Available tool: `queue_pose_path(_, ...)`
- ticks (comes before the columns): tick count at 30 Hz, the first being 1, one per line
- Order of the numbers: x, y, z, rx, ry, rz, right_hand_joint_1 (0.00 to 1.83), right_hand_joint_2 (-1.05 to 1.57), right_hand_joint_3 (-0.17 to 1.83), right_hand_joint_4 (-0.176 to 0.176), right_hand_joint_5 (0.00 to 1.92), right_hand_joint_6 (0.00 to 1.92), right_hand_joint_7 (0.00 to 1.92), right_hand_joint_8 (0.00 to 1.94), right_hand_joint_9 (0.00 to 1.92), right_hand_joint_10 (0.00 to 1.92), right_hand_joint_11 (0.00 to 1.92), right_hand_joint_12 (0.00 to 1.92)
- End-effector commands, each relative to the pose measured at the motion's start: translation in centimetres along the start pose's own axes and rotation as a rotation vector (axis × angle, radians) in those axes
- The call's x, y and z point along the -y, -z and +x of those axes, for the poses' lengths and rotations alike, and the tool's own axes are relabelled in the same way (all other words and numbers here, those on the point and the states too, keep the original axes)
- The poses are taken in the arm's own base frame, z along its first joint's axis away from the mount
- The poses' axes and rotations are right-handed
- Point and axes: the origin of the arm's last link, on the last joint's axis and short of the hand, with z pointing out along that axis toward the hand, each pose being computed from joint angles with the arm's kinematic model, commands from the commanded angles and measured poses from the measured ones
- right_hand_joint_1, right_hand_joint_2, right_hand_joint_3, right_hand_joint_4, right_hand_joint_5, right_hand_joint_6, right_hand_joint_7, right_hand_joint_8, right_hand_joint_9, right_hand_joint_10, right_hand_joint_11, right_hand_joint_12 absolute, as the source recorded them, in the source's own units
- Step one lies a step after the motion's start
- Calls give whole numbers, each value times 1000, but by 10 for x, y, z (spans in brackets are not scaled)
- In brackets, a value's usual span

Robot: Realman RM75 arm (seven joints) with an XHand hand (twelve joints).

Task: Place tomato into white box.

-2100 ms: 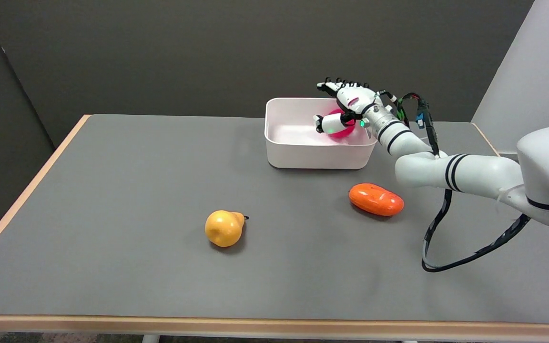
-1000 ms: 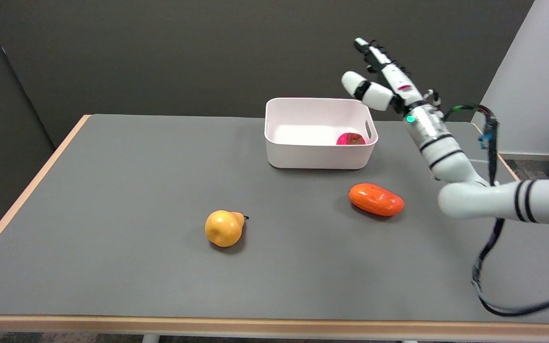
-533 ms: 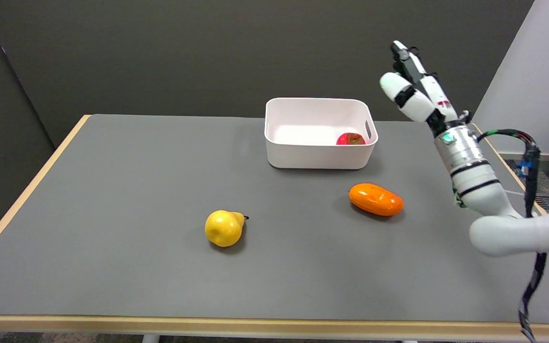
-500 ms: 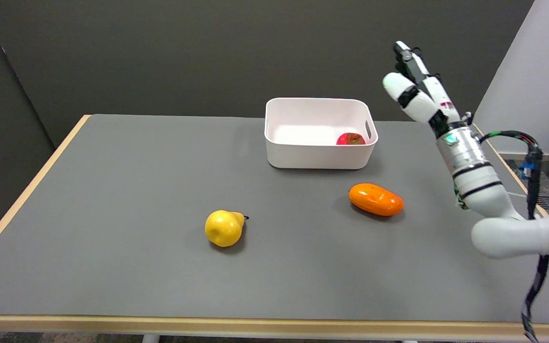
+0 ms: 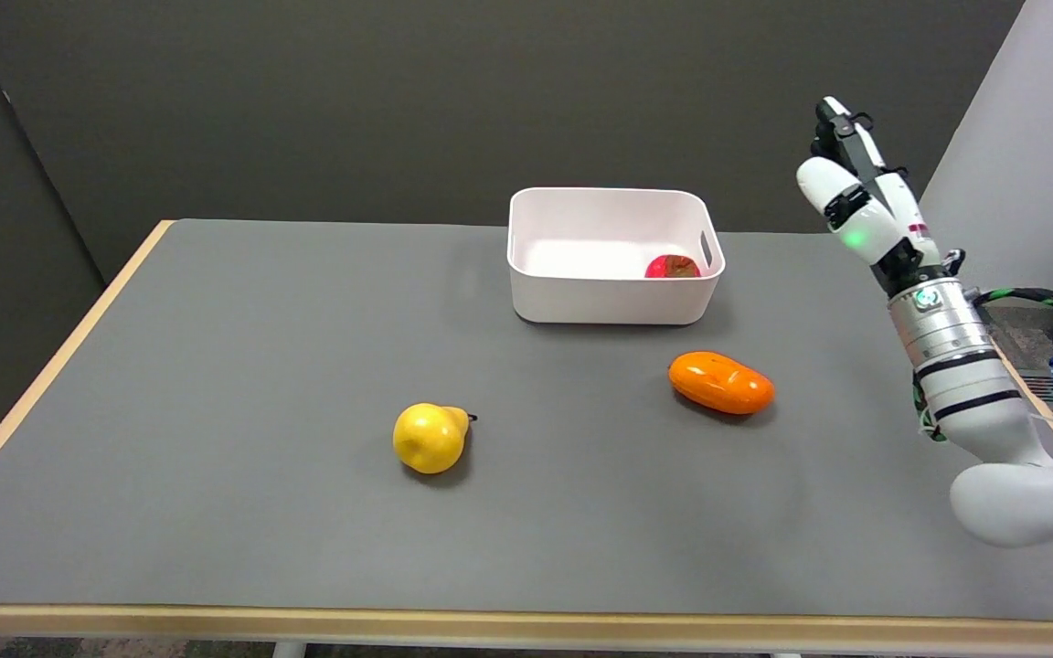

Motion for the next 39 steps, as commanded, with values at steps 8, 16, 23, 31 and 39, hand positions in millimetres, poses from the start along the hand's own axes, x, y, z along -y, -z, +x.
queue_pose_path(8, -1, -24, 30, -13, 91, 78, 209, 586, 985, 79, 74, 156, 96, 230, 68, 560, -1, 974)
queue_pose_path(16, -5, -32, 35, 15, 184, 100, 264, 590, 987, 81, 76, 185, 106, 262, 86, 567, 6, 980)
queue_pose_path(23, -6, -27, 38, 0, 214, 106, 283, 597, 990, 82, 76, 201, 115, 277, 97, 573, 10, 990)
queue_pose_path(31, -4, -22, 39, -10, 205, 111, 292, 597, 990, 82, 76, 210, 123, 280, 107, 579, 18, 997)
queue_pose_path(39, -5, -19, 36, -2, 196, 105, 299, 599, 987, 82, 74, 213, 127, 281, 110, 580, 19, 1002)
